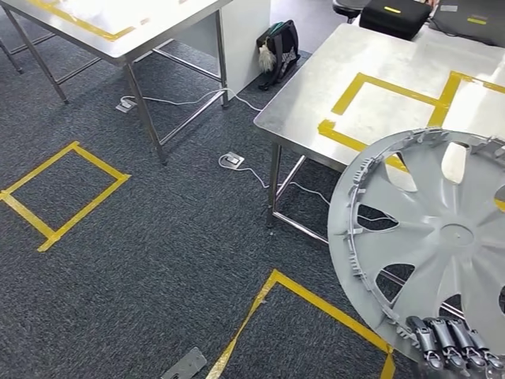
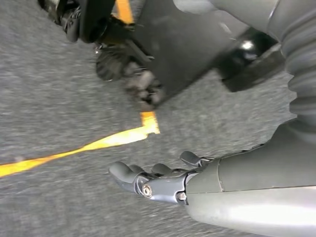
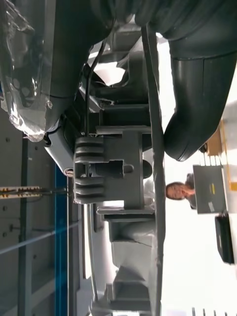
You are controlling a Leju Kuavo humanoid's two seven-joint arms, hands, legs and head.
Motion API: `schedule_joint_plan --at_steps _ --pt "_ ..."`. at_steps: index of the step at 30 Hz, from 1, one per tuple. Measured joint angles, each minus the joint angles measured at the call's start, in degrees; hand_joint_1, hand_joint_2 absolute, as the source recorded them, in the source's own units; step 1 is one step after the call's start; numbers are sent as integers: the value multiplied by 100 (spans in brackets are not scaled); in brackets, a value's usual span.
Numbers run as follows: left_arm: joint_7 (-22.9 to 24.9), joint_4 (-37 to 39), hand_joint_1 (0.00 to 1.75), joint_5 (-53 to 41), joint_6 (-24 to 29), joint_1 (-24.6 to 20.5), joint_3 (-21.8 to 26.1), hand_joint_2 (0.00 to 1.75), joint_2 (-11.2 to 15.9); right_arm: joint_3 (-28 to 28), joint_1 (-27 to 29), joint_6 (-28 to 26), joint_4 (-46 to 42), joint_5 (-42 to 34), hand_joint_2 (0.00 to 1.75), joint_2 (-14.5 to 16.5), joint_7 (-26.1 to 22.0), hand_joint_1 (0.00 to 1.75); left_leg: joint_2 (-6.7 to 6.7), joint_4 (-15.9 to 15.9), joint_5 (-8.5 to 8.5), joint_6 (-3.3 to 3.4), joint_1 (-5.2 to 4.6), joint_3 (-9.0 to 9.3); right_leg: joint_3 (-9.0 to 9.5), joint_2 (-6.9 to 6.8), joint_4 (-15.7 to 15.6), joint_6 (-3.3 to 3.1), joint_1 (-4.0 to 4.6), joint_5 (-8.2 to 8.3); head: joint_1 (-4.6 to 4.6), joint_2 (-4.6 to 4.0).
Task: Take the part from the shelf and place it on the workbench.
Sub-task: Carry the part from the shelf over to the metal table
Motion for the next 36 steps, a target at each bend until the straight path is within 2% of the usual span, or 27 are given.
schedule_joint_plan --at_steps 1,2,3,4,5,6,8,10,12,13,14,16,18,19,20,21,22,24,26,27,28,30,32,33,34,35,36 --pt "1 0 0 0 -1 6 0 175 2 -1 -12 0 -1 0 175 0 1 175 79 -5 -8 19 -6 15 -151 -209 336 22 10 -185 19 0" --pt "4 0 0 0 -1 17 0 175 6 -2 -27 0 0 0 175 0 0 175 165 -5 -18 31 -10 25 -327 -332 712 43 4 -361 28 0" --pt "8 0 0 0 -2 27 0 175 10 -3 -33 0 1 0 175 0 -1 175 247 -4 -28 35 -12 35 -467 -397 1014 64 -6 -473 27 0" --pt "13 0 0 0 -2 31 0 175 13 -4 -32 0 2 1 175 0 -2 175 326 -4 -40 32 -12 45 -523 -434 1148 83 -19 -486 27 0" --pt "15 0 0 0 -2 29 0 175 13 -5 -28 0 3 1 175 0 -3 175 394 -3 -52 23 -9 58 -465 -461 1062 99 -32 -396 28 0" --pt "15 0 0 0 -2 24 0 175 8 -7 -25 0 4 1 175 0 -4 175 456 -2 -66 8 -4 78 -290 -508 762 110 -45 -230 28 0" --pt "15 0 0 0 -2 21 0 175 4 -9 -31 0 4 0 175 0 -4 175 559 3 -105 -46 -14 135 170 -746 -31 114 -49 73 29 0" --pt "16 0 0 0 -1 19 -1 175 10 -13 -44 0 3 0 175 0 -2 175 639 3 -133 -110 -43 186 406 -879 -418 68 -34 165 16 0" --pt "17 0 0 0 0 11 -2 175 10 -19 -42 0 2 0 175 0 1 175 735 -21 -137 -173 -47 224 405 -763 -431 -11 -18 174 8 0" --pt "17 -1 0 -1 -1 5 -3 175 7 -23 -36 0 1 0 175 0 1 175 731 -15 -160 -209 -35 236 400 -699 -441 -48 -22 187 9 0" --pt "17 -1 0 -1 -1 -1 -3 175 3 -27 -33 0 -1 1 175 0 1 175 661 62 -238 -242 -21 216 400 -635 -454 -87 -32 205 -2 0" --pt "17 -2 0 -2 -3 1 -4 175 1 -31 -39 0 -4 1 175 0 -1 175 407 578 -563 -285 -2 0 401 -502 -471 -150 -58 236 -33 0" --pt "18 -2 0 -2 -9 22 -4 175 3 -33 -47 0 -4 2 175 0 -6 175 258 1343 -896 -293 1 -374 389 -355 -470 -179 -57 244 -48 0" --pt "19 -2 0 -2 -12 31 -4 175 6 -35 -46 0 -4 2 175 0 -10 175 234 1566 -934 -290 0 -501 386 -274 -470 -183 -53 245 -50 0" --pt "21 -2 0 -2 -14 35 -4 175 9 -36 -45 0 -3 2 175 0 -13 175 216 1585 -855 -280 -1 -535 386 -189 -469 -183 -50 246 -49 0" --pt "21 -2 0 -2 -15 35 -4 175 12 -37 -44 0 -3 2 175 0 -16 175 187 1382 -674 -263 -1 -463 390 -104 -469 -179 -49 248 -50 0" --pt "22 -2 0 -2 -16 30 -4 175 13 -37 -44 0 -3 2 175 0 -17 175 119 1025 -445 -242 2 -310 395 -23 -468 -172 -51 251 -50 0" --pt "22 -2 0 -2 -17 23 -4 175 13 -37 -48 0 -3 2 175 0 -17 175 -112 307 -138 -202 17 4 382 118 -453 -132 -41 254 -46 0" --pt "23 -2 0 -2 -17 19 -4 175 12 -38 -44 0 -4 2 175 0 -17 175 -221 30 -96 -169 15 120 344 236 -457 -61 -47 269 -43 0" --pt "23 -2 0 -2 -17 13 -4 175 8 -39 -37 0 -5 2 175 0 -18 175 -172 7 -93 -145 13 125 311 293 -473 -18 -61 283 -42 0" --pt "23 -2 0 -2 -17 6 -5 175 3 -41 -26 0 -5 2 175 0 -19 175 -114 -11 -78 -110 10 132 286 282 -477 20 -71 286 -43 0" --pt "20 -2 0 -2 -23 -4 -6 175 -9 -44 -14 0 -5 2 175 0 -26 175 -4 -56 -59 -31 21 148 153 21 -267 81 -58 142 -8 0" --pt "15 -2 0 -2 -45 11 -7 175 -7 -44 -23 0 -5 2 175 0 -66 175 102 -70 -76 18 14 157 -158 -323 395 122 -45 -216 22 0" --pt "13 -2 0 -2 -56 24 -7 175 1 -45 -28 0 -1 2 175 0 -94 175 156 -69 -87 25 8 160 -341 -399 780 140 -50 -380 22 0" --pt "12 -2 0 -2 -66 35 -7 175 8 -48 -27 0 6 2 175 0 -119 175 204 -69 -101 26 6 167 -465 -432 1050 155 -56 -461 20 0" --pt "11 -2 0 -2 -71 41 -7 175 14 -50 -20 0 15 2 175 0 -136 175 238 -68 -115 18 8 179 -484 -446 1119 167 -62 -435 21 0" --pt "9 -2 0 -2 -75 42 -7 175 16 -51 -9 0 26 2 175 0 -146 175 258 -67 -129 5 12 200 -380 -454 957 174 -70 -309 22 0"
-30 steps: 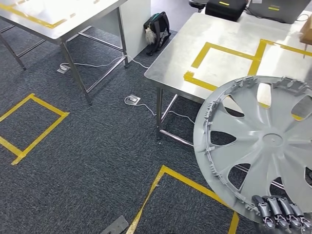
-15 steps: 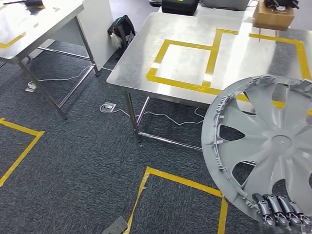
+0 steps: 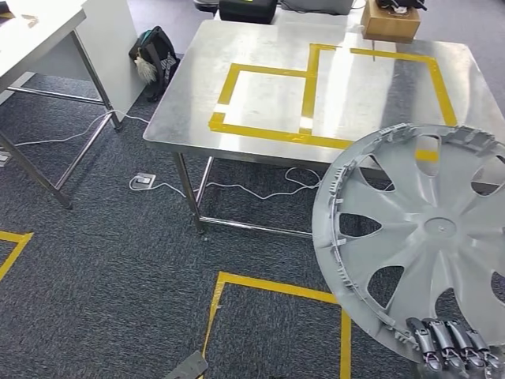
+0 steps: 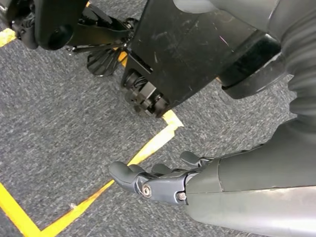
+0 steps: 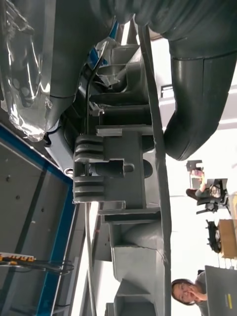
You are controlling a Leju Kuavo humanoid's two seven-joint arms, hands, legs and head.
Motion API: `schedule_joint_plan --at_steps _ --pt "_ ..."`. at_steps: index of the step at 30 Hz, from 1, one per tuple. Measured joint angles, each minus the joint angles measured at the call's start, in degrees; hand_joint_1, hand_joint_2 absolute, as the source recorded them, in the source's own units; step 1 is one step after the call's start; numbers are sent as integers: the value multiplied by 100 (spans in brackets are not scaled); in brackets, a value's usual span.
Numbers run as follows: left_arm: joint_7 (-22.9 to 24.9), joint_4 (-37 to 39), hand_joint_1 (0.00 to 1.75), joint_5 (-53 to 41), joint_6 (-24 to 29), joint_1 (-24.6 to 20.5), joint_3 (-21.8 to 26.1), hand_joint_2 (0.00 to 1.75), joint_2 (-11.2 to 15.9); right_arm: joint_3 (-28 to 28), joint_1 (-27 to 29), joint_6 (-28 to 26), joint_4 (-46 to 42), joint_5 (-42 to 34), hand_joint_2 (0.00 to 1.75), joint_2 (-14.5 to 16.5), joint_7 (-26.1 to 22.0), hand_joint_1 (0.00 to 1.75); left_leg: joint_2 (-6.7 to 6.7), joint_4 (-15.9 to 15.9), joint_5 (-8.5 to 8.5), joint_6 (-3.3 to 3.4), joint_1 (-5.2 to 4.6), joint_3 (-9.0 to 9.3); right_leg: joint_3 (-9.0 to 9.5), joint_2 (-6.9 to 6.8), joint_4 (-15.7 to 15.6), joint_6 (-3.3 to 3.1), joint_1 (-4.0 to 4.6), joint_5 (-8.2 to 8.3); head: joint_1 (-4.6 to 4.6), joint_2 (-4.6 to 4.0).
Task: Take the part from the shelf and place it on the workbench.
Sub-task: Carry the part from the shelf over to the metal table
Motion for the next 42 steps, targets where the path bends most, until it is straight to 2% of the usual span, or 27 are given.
schedule_joint_plan --at_steps 2,4,7,9,11,13,15,16,17,19,20,21,23,24,25,28,29,30,31,33,34,35,36,37,39,40,42 --pt "-8 0 0 0 -4 -2 0 175 3 -1 18 0 13 0 175 0 -8 175 17 4 -42 -45 2 61 454 -57 -774 11 -14 328 5 0" --pt "-13 0 0 0 -5 -6 0 175 10 0 21 0 19 0 175 0 -10 175 19 13 -91 -110 -20 108 802 -93 -1339 -36 -13 451 3 0" --pt "-14 -1 0 0 -5 -15 -1 175 15 -4 32 0 25 0 175 0 -11 175 27 -9 -121 -204 -18 153 886 -56 -1423 -165 9 410 -13 0" --pt "-17 -2 0 1 -4 -23 -3 175 13 -4 41 0 26 0 175 0 -11 175 14 176 -226 -265 -6 91 943 -32 -1441 -247 -2 384 -32 0" --pt "-20 -2 0 3 -4 -23 -4 175 11 -2 40 0 26 0 175 0 -11 175 -10 817 -484 -296 -5 -252 1010 -14 -1451 -314 -10 336 -63 0" --pt "-20 -2 0 4 -5 -15 -4 175 11 -1 38 0 26 0 175 0 -11 175 -15 1353 -679 -305 -4 -570 1039 2 -1451 -343 -6 301 -73 0" --pt "-20 -2 0 4 -5 -10 -4 175 13 -1 38 0 26 0 175 0 -11 175 -17 1486 -717 -305 -4 -655 1046 9 -1451 -346 -5 291 -72 0" --pt "-20 -2 0 4 -5 -2 -4 175 15 -1 40 0 28 0 175 0 -11 175 -21 1543 -617 -297 -5 -758 1094 35 -1451 -343 -3 252 -73 0" --pt "-20 -2 0 5 -5 7 -4 175 18 -1 41 0 33 0 175 0 -11 175 -34 1286 -302 -260 -11 -761 1183 72 -1456 -328 -4 164 -76 0" --pt "-20 -2 0 6 -5 10 -4 175 25 -1 38 0 46 0 175 0 -11 175 -62 650 212 -183 -35 -655 1386 159 -1479 -263 12 -51 -84 0" --pt "-20 -2 0 7 -5 1 -4 175 27 -1 37 0 51 0 175 0 -11 175 -73 268 345 -149 -49 -503 1467 175 -1521 -219 15 -118 -86 0" --pt "-20 -2 0 7 -5 -10 -4 175 28 0 38 0 53 0 175 0 -11 175 -76 188 257 -133 -55 -446 1529 176 -1559 -178 21 -121 -86 0" --pt "-20 -3 0 8 -5 -14 -3 175 24 -2 42 0 56 0 175 0 -10 175 -86 93 192 -83 -35 -350 1651 141 -1617 -109 17 -120 -81 0" --pt "-20 -4 0 9 -5 -11 -3 175 21 -3 40 0 58 -1 175 0 -10 175 -90 70 162 -51 -21 -289 1634 107 -1518 -81 20 -147 -66 0" --pt "-20 -4 0 9 -5 -8 -3 175 17 -4 36 0 60 -1 175 0 -10 175 -93 60 127 -28 -10 -221 1523 75 -1309 -61 21 -222 -49 0" --pt "-20 -4 0 9 -5 -1 -3 175 17 -7 33 0 65 0 175 0 -11 175 -85 55 -31 6 -10 -29 777 28 -261 -22 24 -580 -25 0" --pt "-20 -4 0 9 -5 5 -3 175 17 -9 36 0 69 0 175 0 -11 175 -86 55 -97 10 -9 55 566 26 -79 -14 25 -659 -26 0" --pt "-20 -4 0 9 -5 13 -3 175 17 -10 41 0 75 0 175 0 -13 175 -88 54 -168 9 -6 150 447 23 -95 -10 24 -637 -25 0" --pt "-20 -4 0 9 -6 18 -3 175 15 -11 45 0 80 0 175 0 -15 175 -93 54 -243 3 1 258 402 18 -274 -5 21 -493 -25 0" --pt "-20 -4 0 9 -8 24 -3 175 14 -12 45 0 85 0 175 0 -17 175 -101 48 -401 -37 7 467 436 -31 -860 3 16 142 -22 0" --pt "-20 -4 0 9 -8 21 -2 175 16 -13 38 1 91 -1 175 -1 -17 175 -99 34 -472 -68 2 542 467 -63 -1075 -23 19 365 -15 0" --pt "-20 -4 0 10 -9 17 -2 175 19 -14 35 1 96 -1 175 -1 -16 175 -94 -3 -534 -107 -6 606 504 -85 -1196 -65 28 510 -10 0" --pt "-20 -4 0 10 -9 13 -2 175 23 -16 38 2 102 -1 175 -1 -14 175 -89 -15 -551 -153 -15 666 521 -88 -1231 -127 37 526 -7 0" --pt "-20 -4 0 11 -9 7 -2 175 25 -18 45 2 106 -1 175 -1 -13 175 -83 -28 -549 -194 -16 712 581 -64 -1249 -197 38 458 -6 0" --pt "-20 -4 0 10 -10 -7 -3 175 22 -21 67 1 108 0 175 0 -10 175 -81 99 -529 -263 -11 750 691 -18 -1290 -289 25 461 -29 0" --pt "-20 -4 0 10 -10 -20 -4 175 20 -22 70 1 108 0 175 0 -9 175 -82 298 -572 -283 -9 649 759 -6 -1300 -325 18 458 -48 0" --pt "-20 -4 0 14 -9 -31 -4 175 19 -22 67 0 107 0 175 0 -9 175 -83 969 -776 -310 -9 188 840 8 -1324 -369 21 418 -84 -1"
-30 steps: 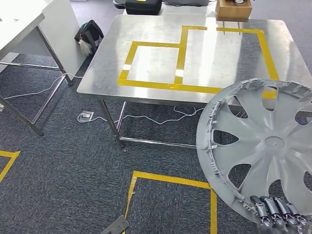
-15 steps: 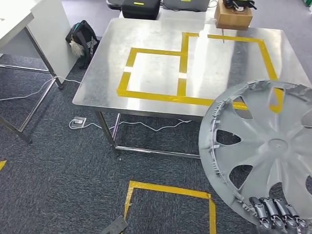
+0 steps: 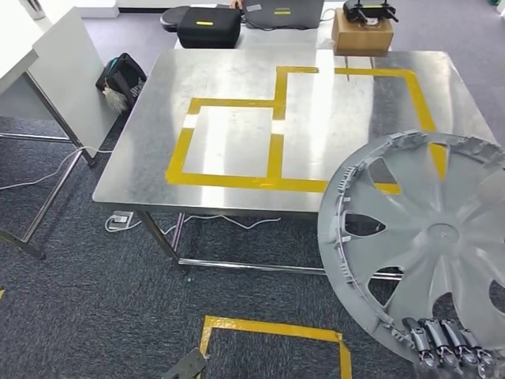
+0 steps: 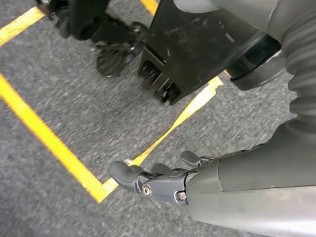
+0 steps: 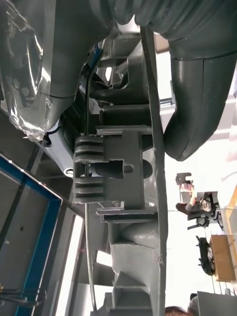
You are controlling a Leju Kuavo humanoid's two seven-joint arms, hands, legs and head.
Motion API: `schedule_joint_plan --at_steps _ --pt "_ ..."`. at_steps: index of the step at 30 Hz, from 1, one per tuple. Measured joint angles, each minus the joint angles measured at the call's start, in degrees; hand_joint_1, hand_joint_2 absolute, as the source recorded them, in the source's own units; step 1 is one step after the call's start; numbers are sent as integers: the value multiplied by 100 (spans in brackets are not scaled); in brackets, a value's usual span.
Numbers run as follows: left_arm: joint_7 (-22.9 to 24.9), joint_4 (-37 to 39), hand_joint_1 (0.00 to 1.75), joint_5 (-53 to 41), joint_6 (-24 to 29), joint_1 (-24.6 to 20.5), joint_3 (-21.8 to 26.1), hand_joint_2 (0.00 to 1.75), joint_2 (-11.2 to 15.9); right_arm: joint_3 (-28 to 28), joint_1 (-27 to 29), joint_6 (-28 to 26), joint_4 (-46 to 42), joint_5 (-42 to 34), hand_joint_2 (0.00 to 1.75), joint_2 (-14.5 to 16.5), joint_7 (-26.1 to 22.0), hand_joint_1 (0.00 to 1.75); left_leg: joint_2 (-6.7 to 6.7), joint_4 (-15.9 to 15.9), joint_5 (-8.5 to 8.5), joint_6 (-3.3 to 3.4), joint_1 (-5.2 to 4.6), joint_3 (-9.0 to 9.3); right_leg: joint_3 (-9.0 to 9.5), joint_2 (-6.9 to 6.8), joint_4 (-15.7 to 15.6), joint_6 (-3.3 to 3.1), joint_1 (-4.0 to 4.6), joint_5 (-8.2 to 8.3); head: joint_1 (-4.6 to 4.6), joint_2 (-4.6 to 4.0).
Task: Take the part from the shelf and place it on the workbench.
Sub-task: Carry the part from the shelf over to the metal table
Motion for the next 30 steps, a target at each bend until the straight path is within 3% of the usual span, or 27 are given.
schedule_joint_plan --at_steps 2,3,4,6,8,12,14,17,18,19,20,22,23,24,25,27,29,30 --pt "0 0 0 3 0 25 0 175 5 -1 2 0 1 0 175 0 3 175 0 548 -247 11 -6 -529 86 27 -17 -18 11 -79 -11 1" --pt "0 0 0 4 0 42 0 175 7 -2 8 0 2 0 175 0 7 175 0 590 -260 31 -10 -691 144 42 -20 -18 16 -129 -14 1" --pt "0 0 0 4 0 53 0 175 8 -2 15 0 4 1 175 0 10 175 0 464 -144 59 -19 -766 214 53 -22 -15 22 -184 -18 1" --pt "0 0 0 4 0 62 0 175 11 -2 21 0 7 1 175 0 15 175 2 -137 454 154 -57 -739 337 62 -28 6 28 -303 -20 1" --pt "0 -1 0 4 0 68 0 175 19 -3 14 0 14 1 175 1 20 175 -6 -623 863 222 -107 -675 406 88 -55 58 39 -426 -24 1" --pt "-1 -3 0 7 4 59 0 175 22 -2 42 0 35 1 175 0 43 175 -22 -871 880 295 -92 -475 640 85 -69 206 54 -476 -24 1" --pt "-2 -4 0 8 4 54 1 175 14 -3 44 0 45 0 175 0 50 175 -21 -883 848 353 -67 -320 433 43 349 266 48 -595 4 1" --pt "-2 -4 0 8 4 59 2 175 11 -3 50 0 55 0 175 0 60 175 -20 -884 679 375 -54 -135 -331 19 1352 317 27 -993 21 1" --pt "-2 -4 0 8 4 66 2 175 11 -4 56 0 60 0 175 0 65 175 -27 -884 605 367 -45 -50 -507 15 1435 332 19 -1100 22 1" --pt "-2 -4 0 8 4 72 2 175 11 -4 65 0 67 0 175 0 69 175 -37 -884 526 353 -30 50 -590 11 1328 351 9 -1099 21 1" --pt "-2 -4 0 8 3 76 2 175 10 -4 72 0 74 0 175 0 71 175 -49 -884 440 333 -12 161 -605 2 1075 374 -4 -953 24 1" --pt "-2 -3 0 8 2 88 2 175 12 -4 72 0 94 0 175 0 78 175 -65 -880 261 270 -1 351 -569 -57 493 392 -25 -252 45 0" --pt "-2 -2 0 9 2 90 2 175 15 -4 64 1 103 0 175 -1 83 175 -67 -886 188 235 -10 414 -540 -77 309 357 -27 43 50 -1" --pt "-2 -3 0 9 2 88 2 175 19 -5 60 1 110 0 175 -1 92 175 -65 -910 141 202 -21 467 -520 -90 222 304 -25 238 46 -1" --pt "-2 -3 0 10 2 74 2 175 19 -6 58 1 114 0 175 -1 98 175 -63 -910 140 169 -26 497 -499 -81 203 237 -17 250 40 -1" --pt "-3 -5 0 10 3 35 1 175 19 -9 74 0 117 0 175 1 111 175 -55 -635 315 101 -24 340 -413 -52 157 144 -33 191 16 1" --pt "-4 -7 0 12 5 13 0 175 16 -11 78 0 127 0 175 2 119 175 -52 55 474 45 -21 -135 -273 -44 72 77 -51 115 8 1" --pt "-4 -7 0 13 5 19 0 175 18 -13 77 0 133 0 175 2 126 175 -50 390 411 33 -21 -405 -192 -40 30 56 -53 71 5 1"
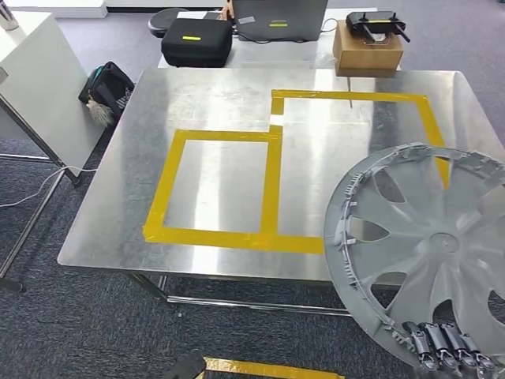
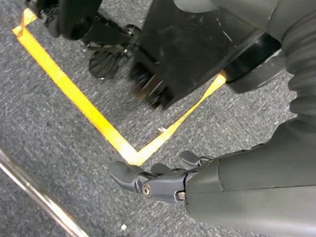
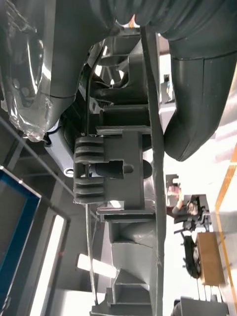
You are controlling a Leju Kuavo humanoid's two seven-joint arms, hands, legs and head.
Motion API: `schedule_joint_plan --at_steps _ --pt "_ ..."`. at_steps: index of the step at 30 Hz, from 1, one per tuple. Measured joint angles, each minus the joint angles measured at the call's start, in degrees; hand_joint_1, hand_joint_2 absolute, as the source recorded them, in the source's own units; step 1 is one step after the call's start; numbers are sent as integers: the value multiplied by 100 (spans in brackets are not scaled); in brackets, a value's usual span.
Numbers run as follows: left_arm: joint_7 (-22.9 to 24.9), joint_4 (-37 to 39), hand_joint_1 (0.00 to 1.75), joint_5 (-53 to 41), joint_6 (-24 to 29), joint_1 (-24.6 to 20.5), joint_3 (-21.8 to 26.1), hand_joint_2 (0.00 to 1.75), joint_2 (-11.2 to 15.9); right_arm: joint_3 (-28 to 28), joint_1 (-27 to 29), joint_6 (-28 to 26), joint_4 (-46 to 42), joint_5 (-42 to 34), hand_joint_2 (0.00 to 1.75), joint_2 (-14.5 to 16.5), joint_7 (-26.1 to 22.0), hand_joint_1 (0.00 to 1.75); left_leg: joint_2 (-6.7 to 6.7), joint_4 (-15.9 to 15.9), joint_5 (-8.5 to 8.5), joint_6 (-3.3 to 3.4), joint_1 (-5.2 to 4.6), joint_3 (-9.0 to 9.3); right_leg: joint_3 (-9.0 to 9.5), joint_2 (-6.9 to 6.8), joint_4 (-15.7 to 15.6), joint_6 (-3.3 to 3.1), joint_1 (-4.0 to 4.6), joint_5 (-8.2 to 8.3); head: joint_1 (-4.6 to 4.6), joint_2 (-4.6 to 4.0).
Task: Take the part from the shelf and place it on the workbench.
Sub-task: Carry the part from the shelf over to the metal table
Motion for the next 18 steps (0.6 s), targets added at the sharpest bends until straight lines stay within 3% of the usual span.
schedule_joint_plan --at_steps 2,3,4,5,8,9,12,13,15,17,18 --pt "0 0 0 2 -1 25 0 175 7 -5 2 0 13 0 175 0 7 175 0 379 -395 -1 -1 -442 181 30 -70 -14 1 -103 -2 0" --pt "0 0 0 3 -1 35 0 175 9 -8 5 0 21 0 175 0 9 175 0 398 -562 9 -1 -577 281 47 -88 -13 1 -167 -2 0" --pt "0 0 0 5 -1 41 0 175 10 -10 9 0 33 0 175 0 9 175 0 295 -609 24 -2 -649 389 62 -99 -7 1 -241 -4 0" --pt "0 0 0 9 1 44 0 175 11 -10 15 0 49 0 175 0 15 175 1 77 -495 42 -2 -663 503 70 -104 5 1 -324 -4 0" --pt "3 1 0 21 10 64 1 175 14 -5 28 0 98 0 175 0 65 175 29 -821 413 93 -13 -581 759 87 -116 68 19 -596 -13 -1" --pt "5 1 0 23 15 70 1 175 14 -3 31 0 109 1 175 0 81 175 39 -985 579 102 -21 -552 834 94 -154 93 28 -690 -16 -1" --pt "8 0 0 25 21 61 2 175 2 0 53 0 135 1 175 0 101 175 31 -1124 607 157 -8 -380 1083 85 -197 203 39 -728 6 0" --pt "7 0 0 26 21 59 2 175 -1 1 56 0 144 0 175 0 102 175 28 -1147 617 191 1 -298 1056 69 -40 235 39 -678 25 0" --pt "7 0 0 26 21 58 3 175 -3 1 54 0 159 0 175 0 105 175 31 -1151 571 251 5 -149 678 44 604 261 42 -729 52 0" --pt "7 0 0 26 21 58 3 175 -4 -2 59 0 168 0 175 0 106 175 30 -1152 436 283 -2 -11 117 39 1282 275 58 -1083 59 0" --pt "7 0 0 26 21 61 3 175 -5 -3 62 0 178 0 175 0 108 175 21 -1152 361 293 -6 81 -97 39 1416 275 66 -1329 61 0"
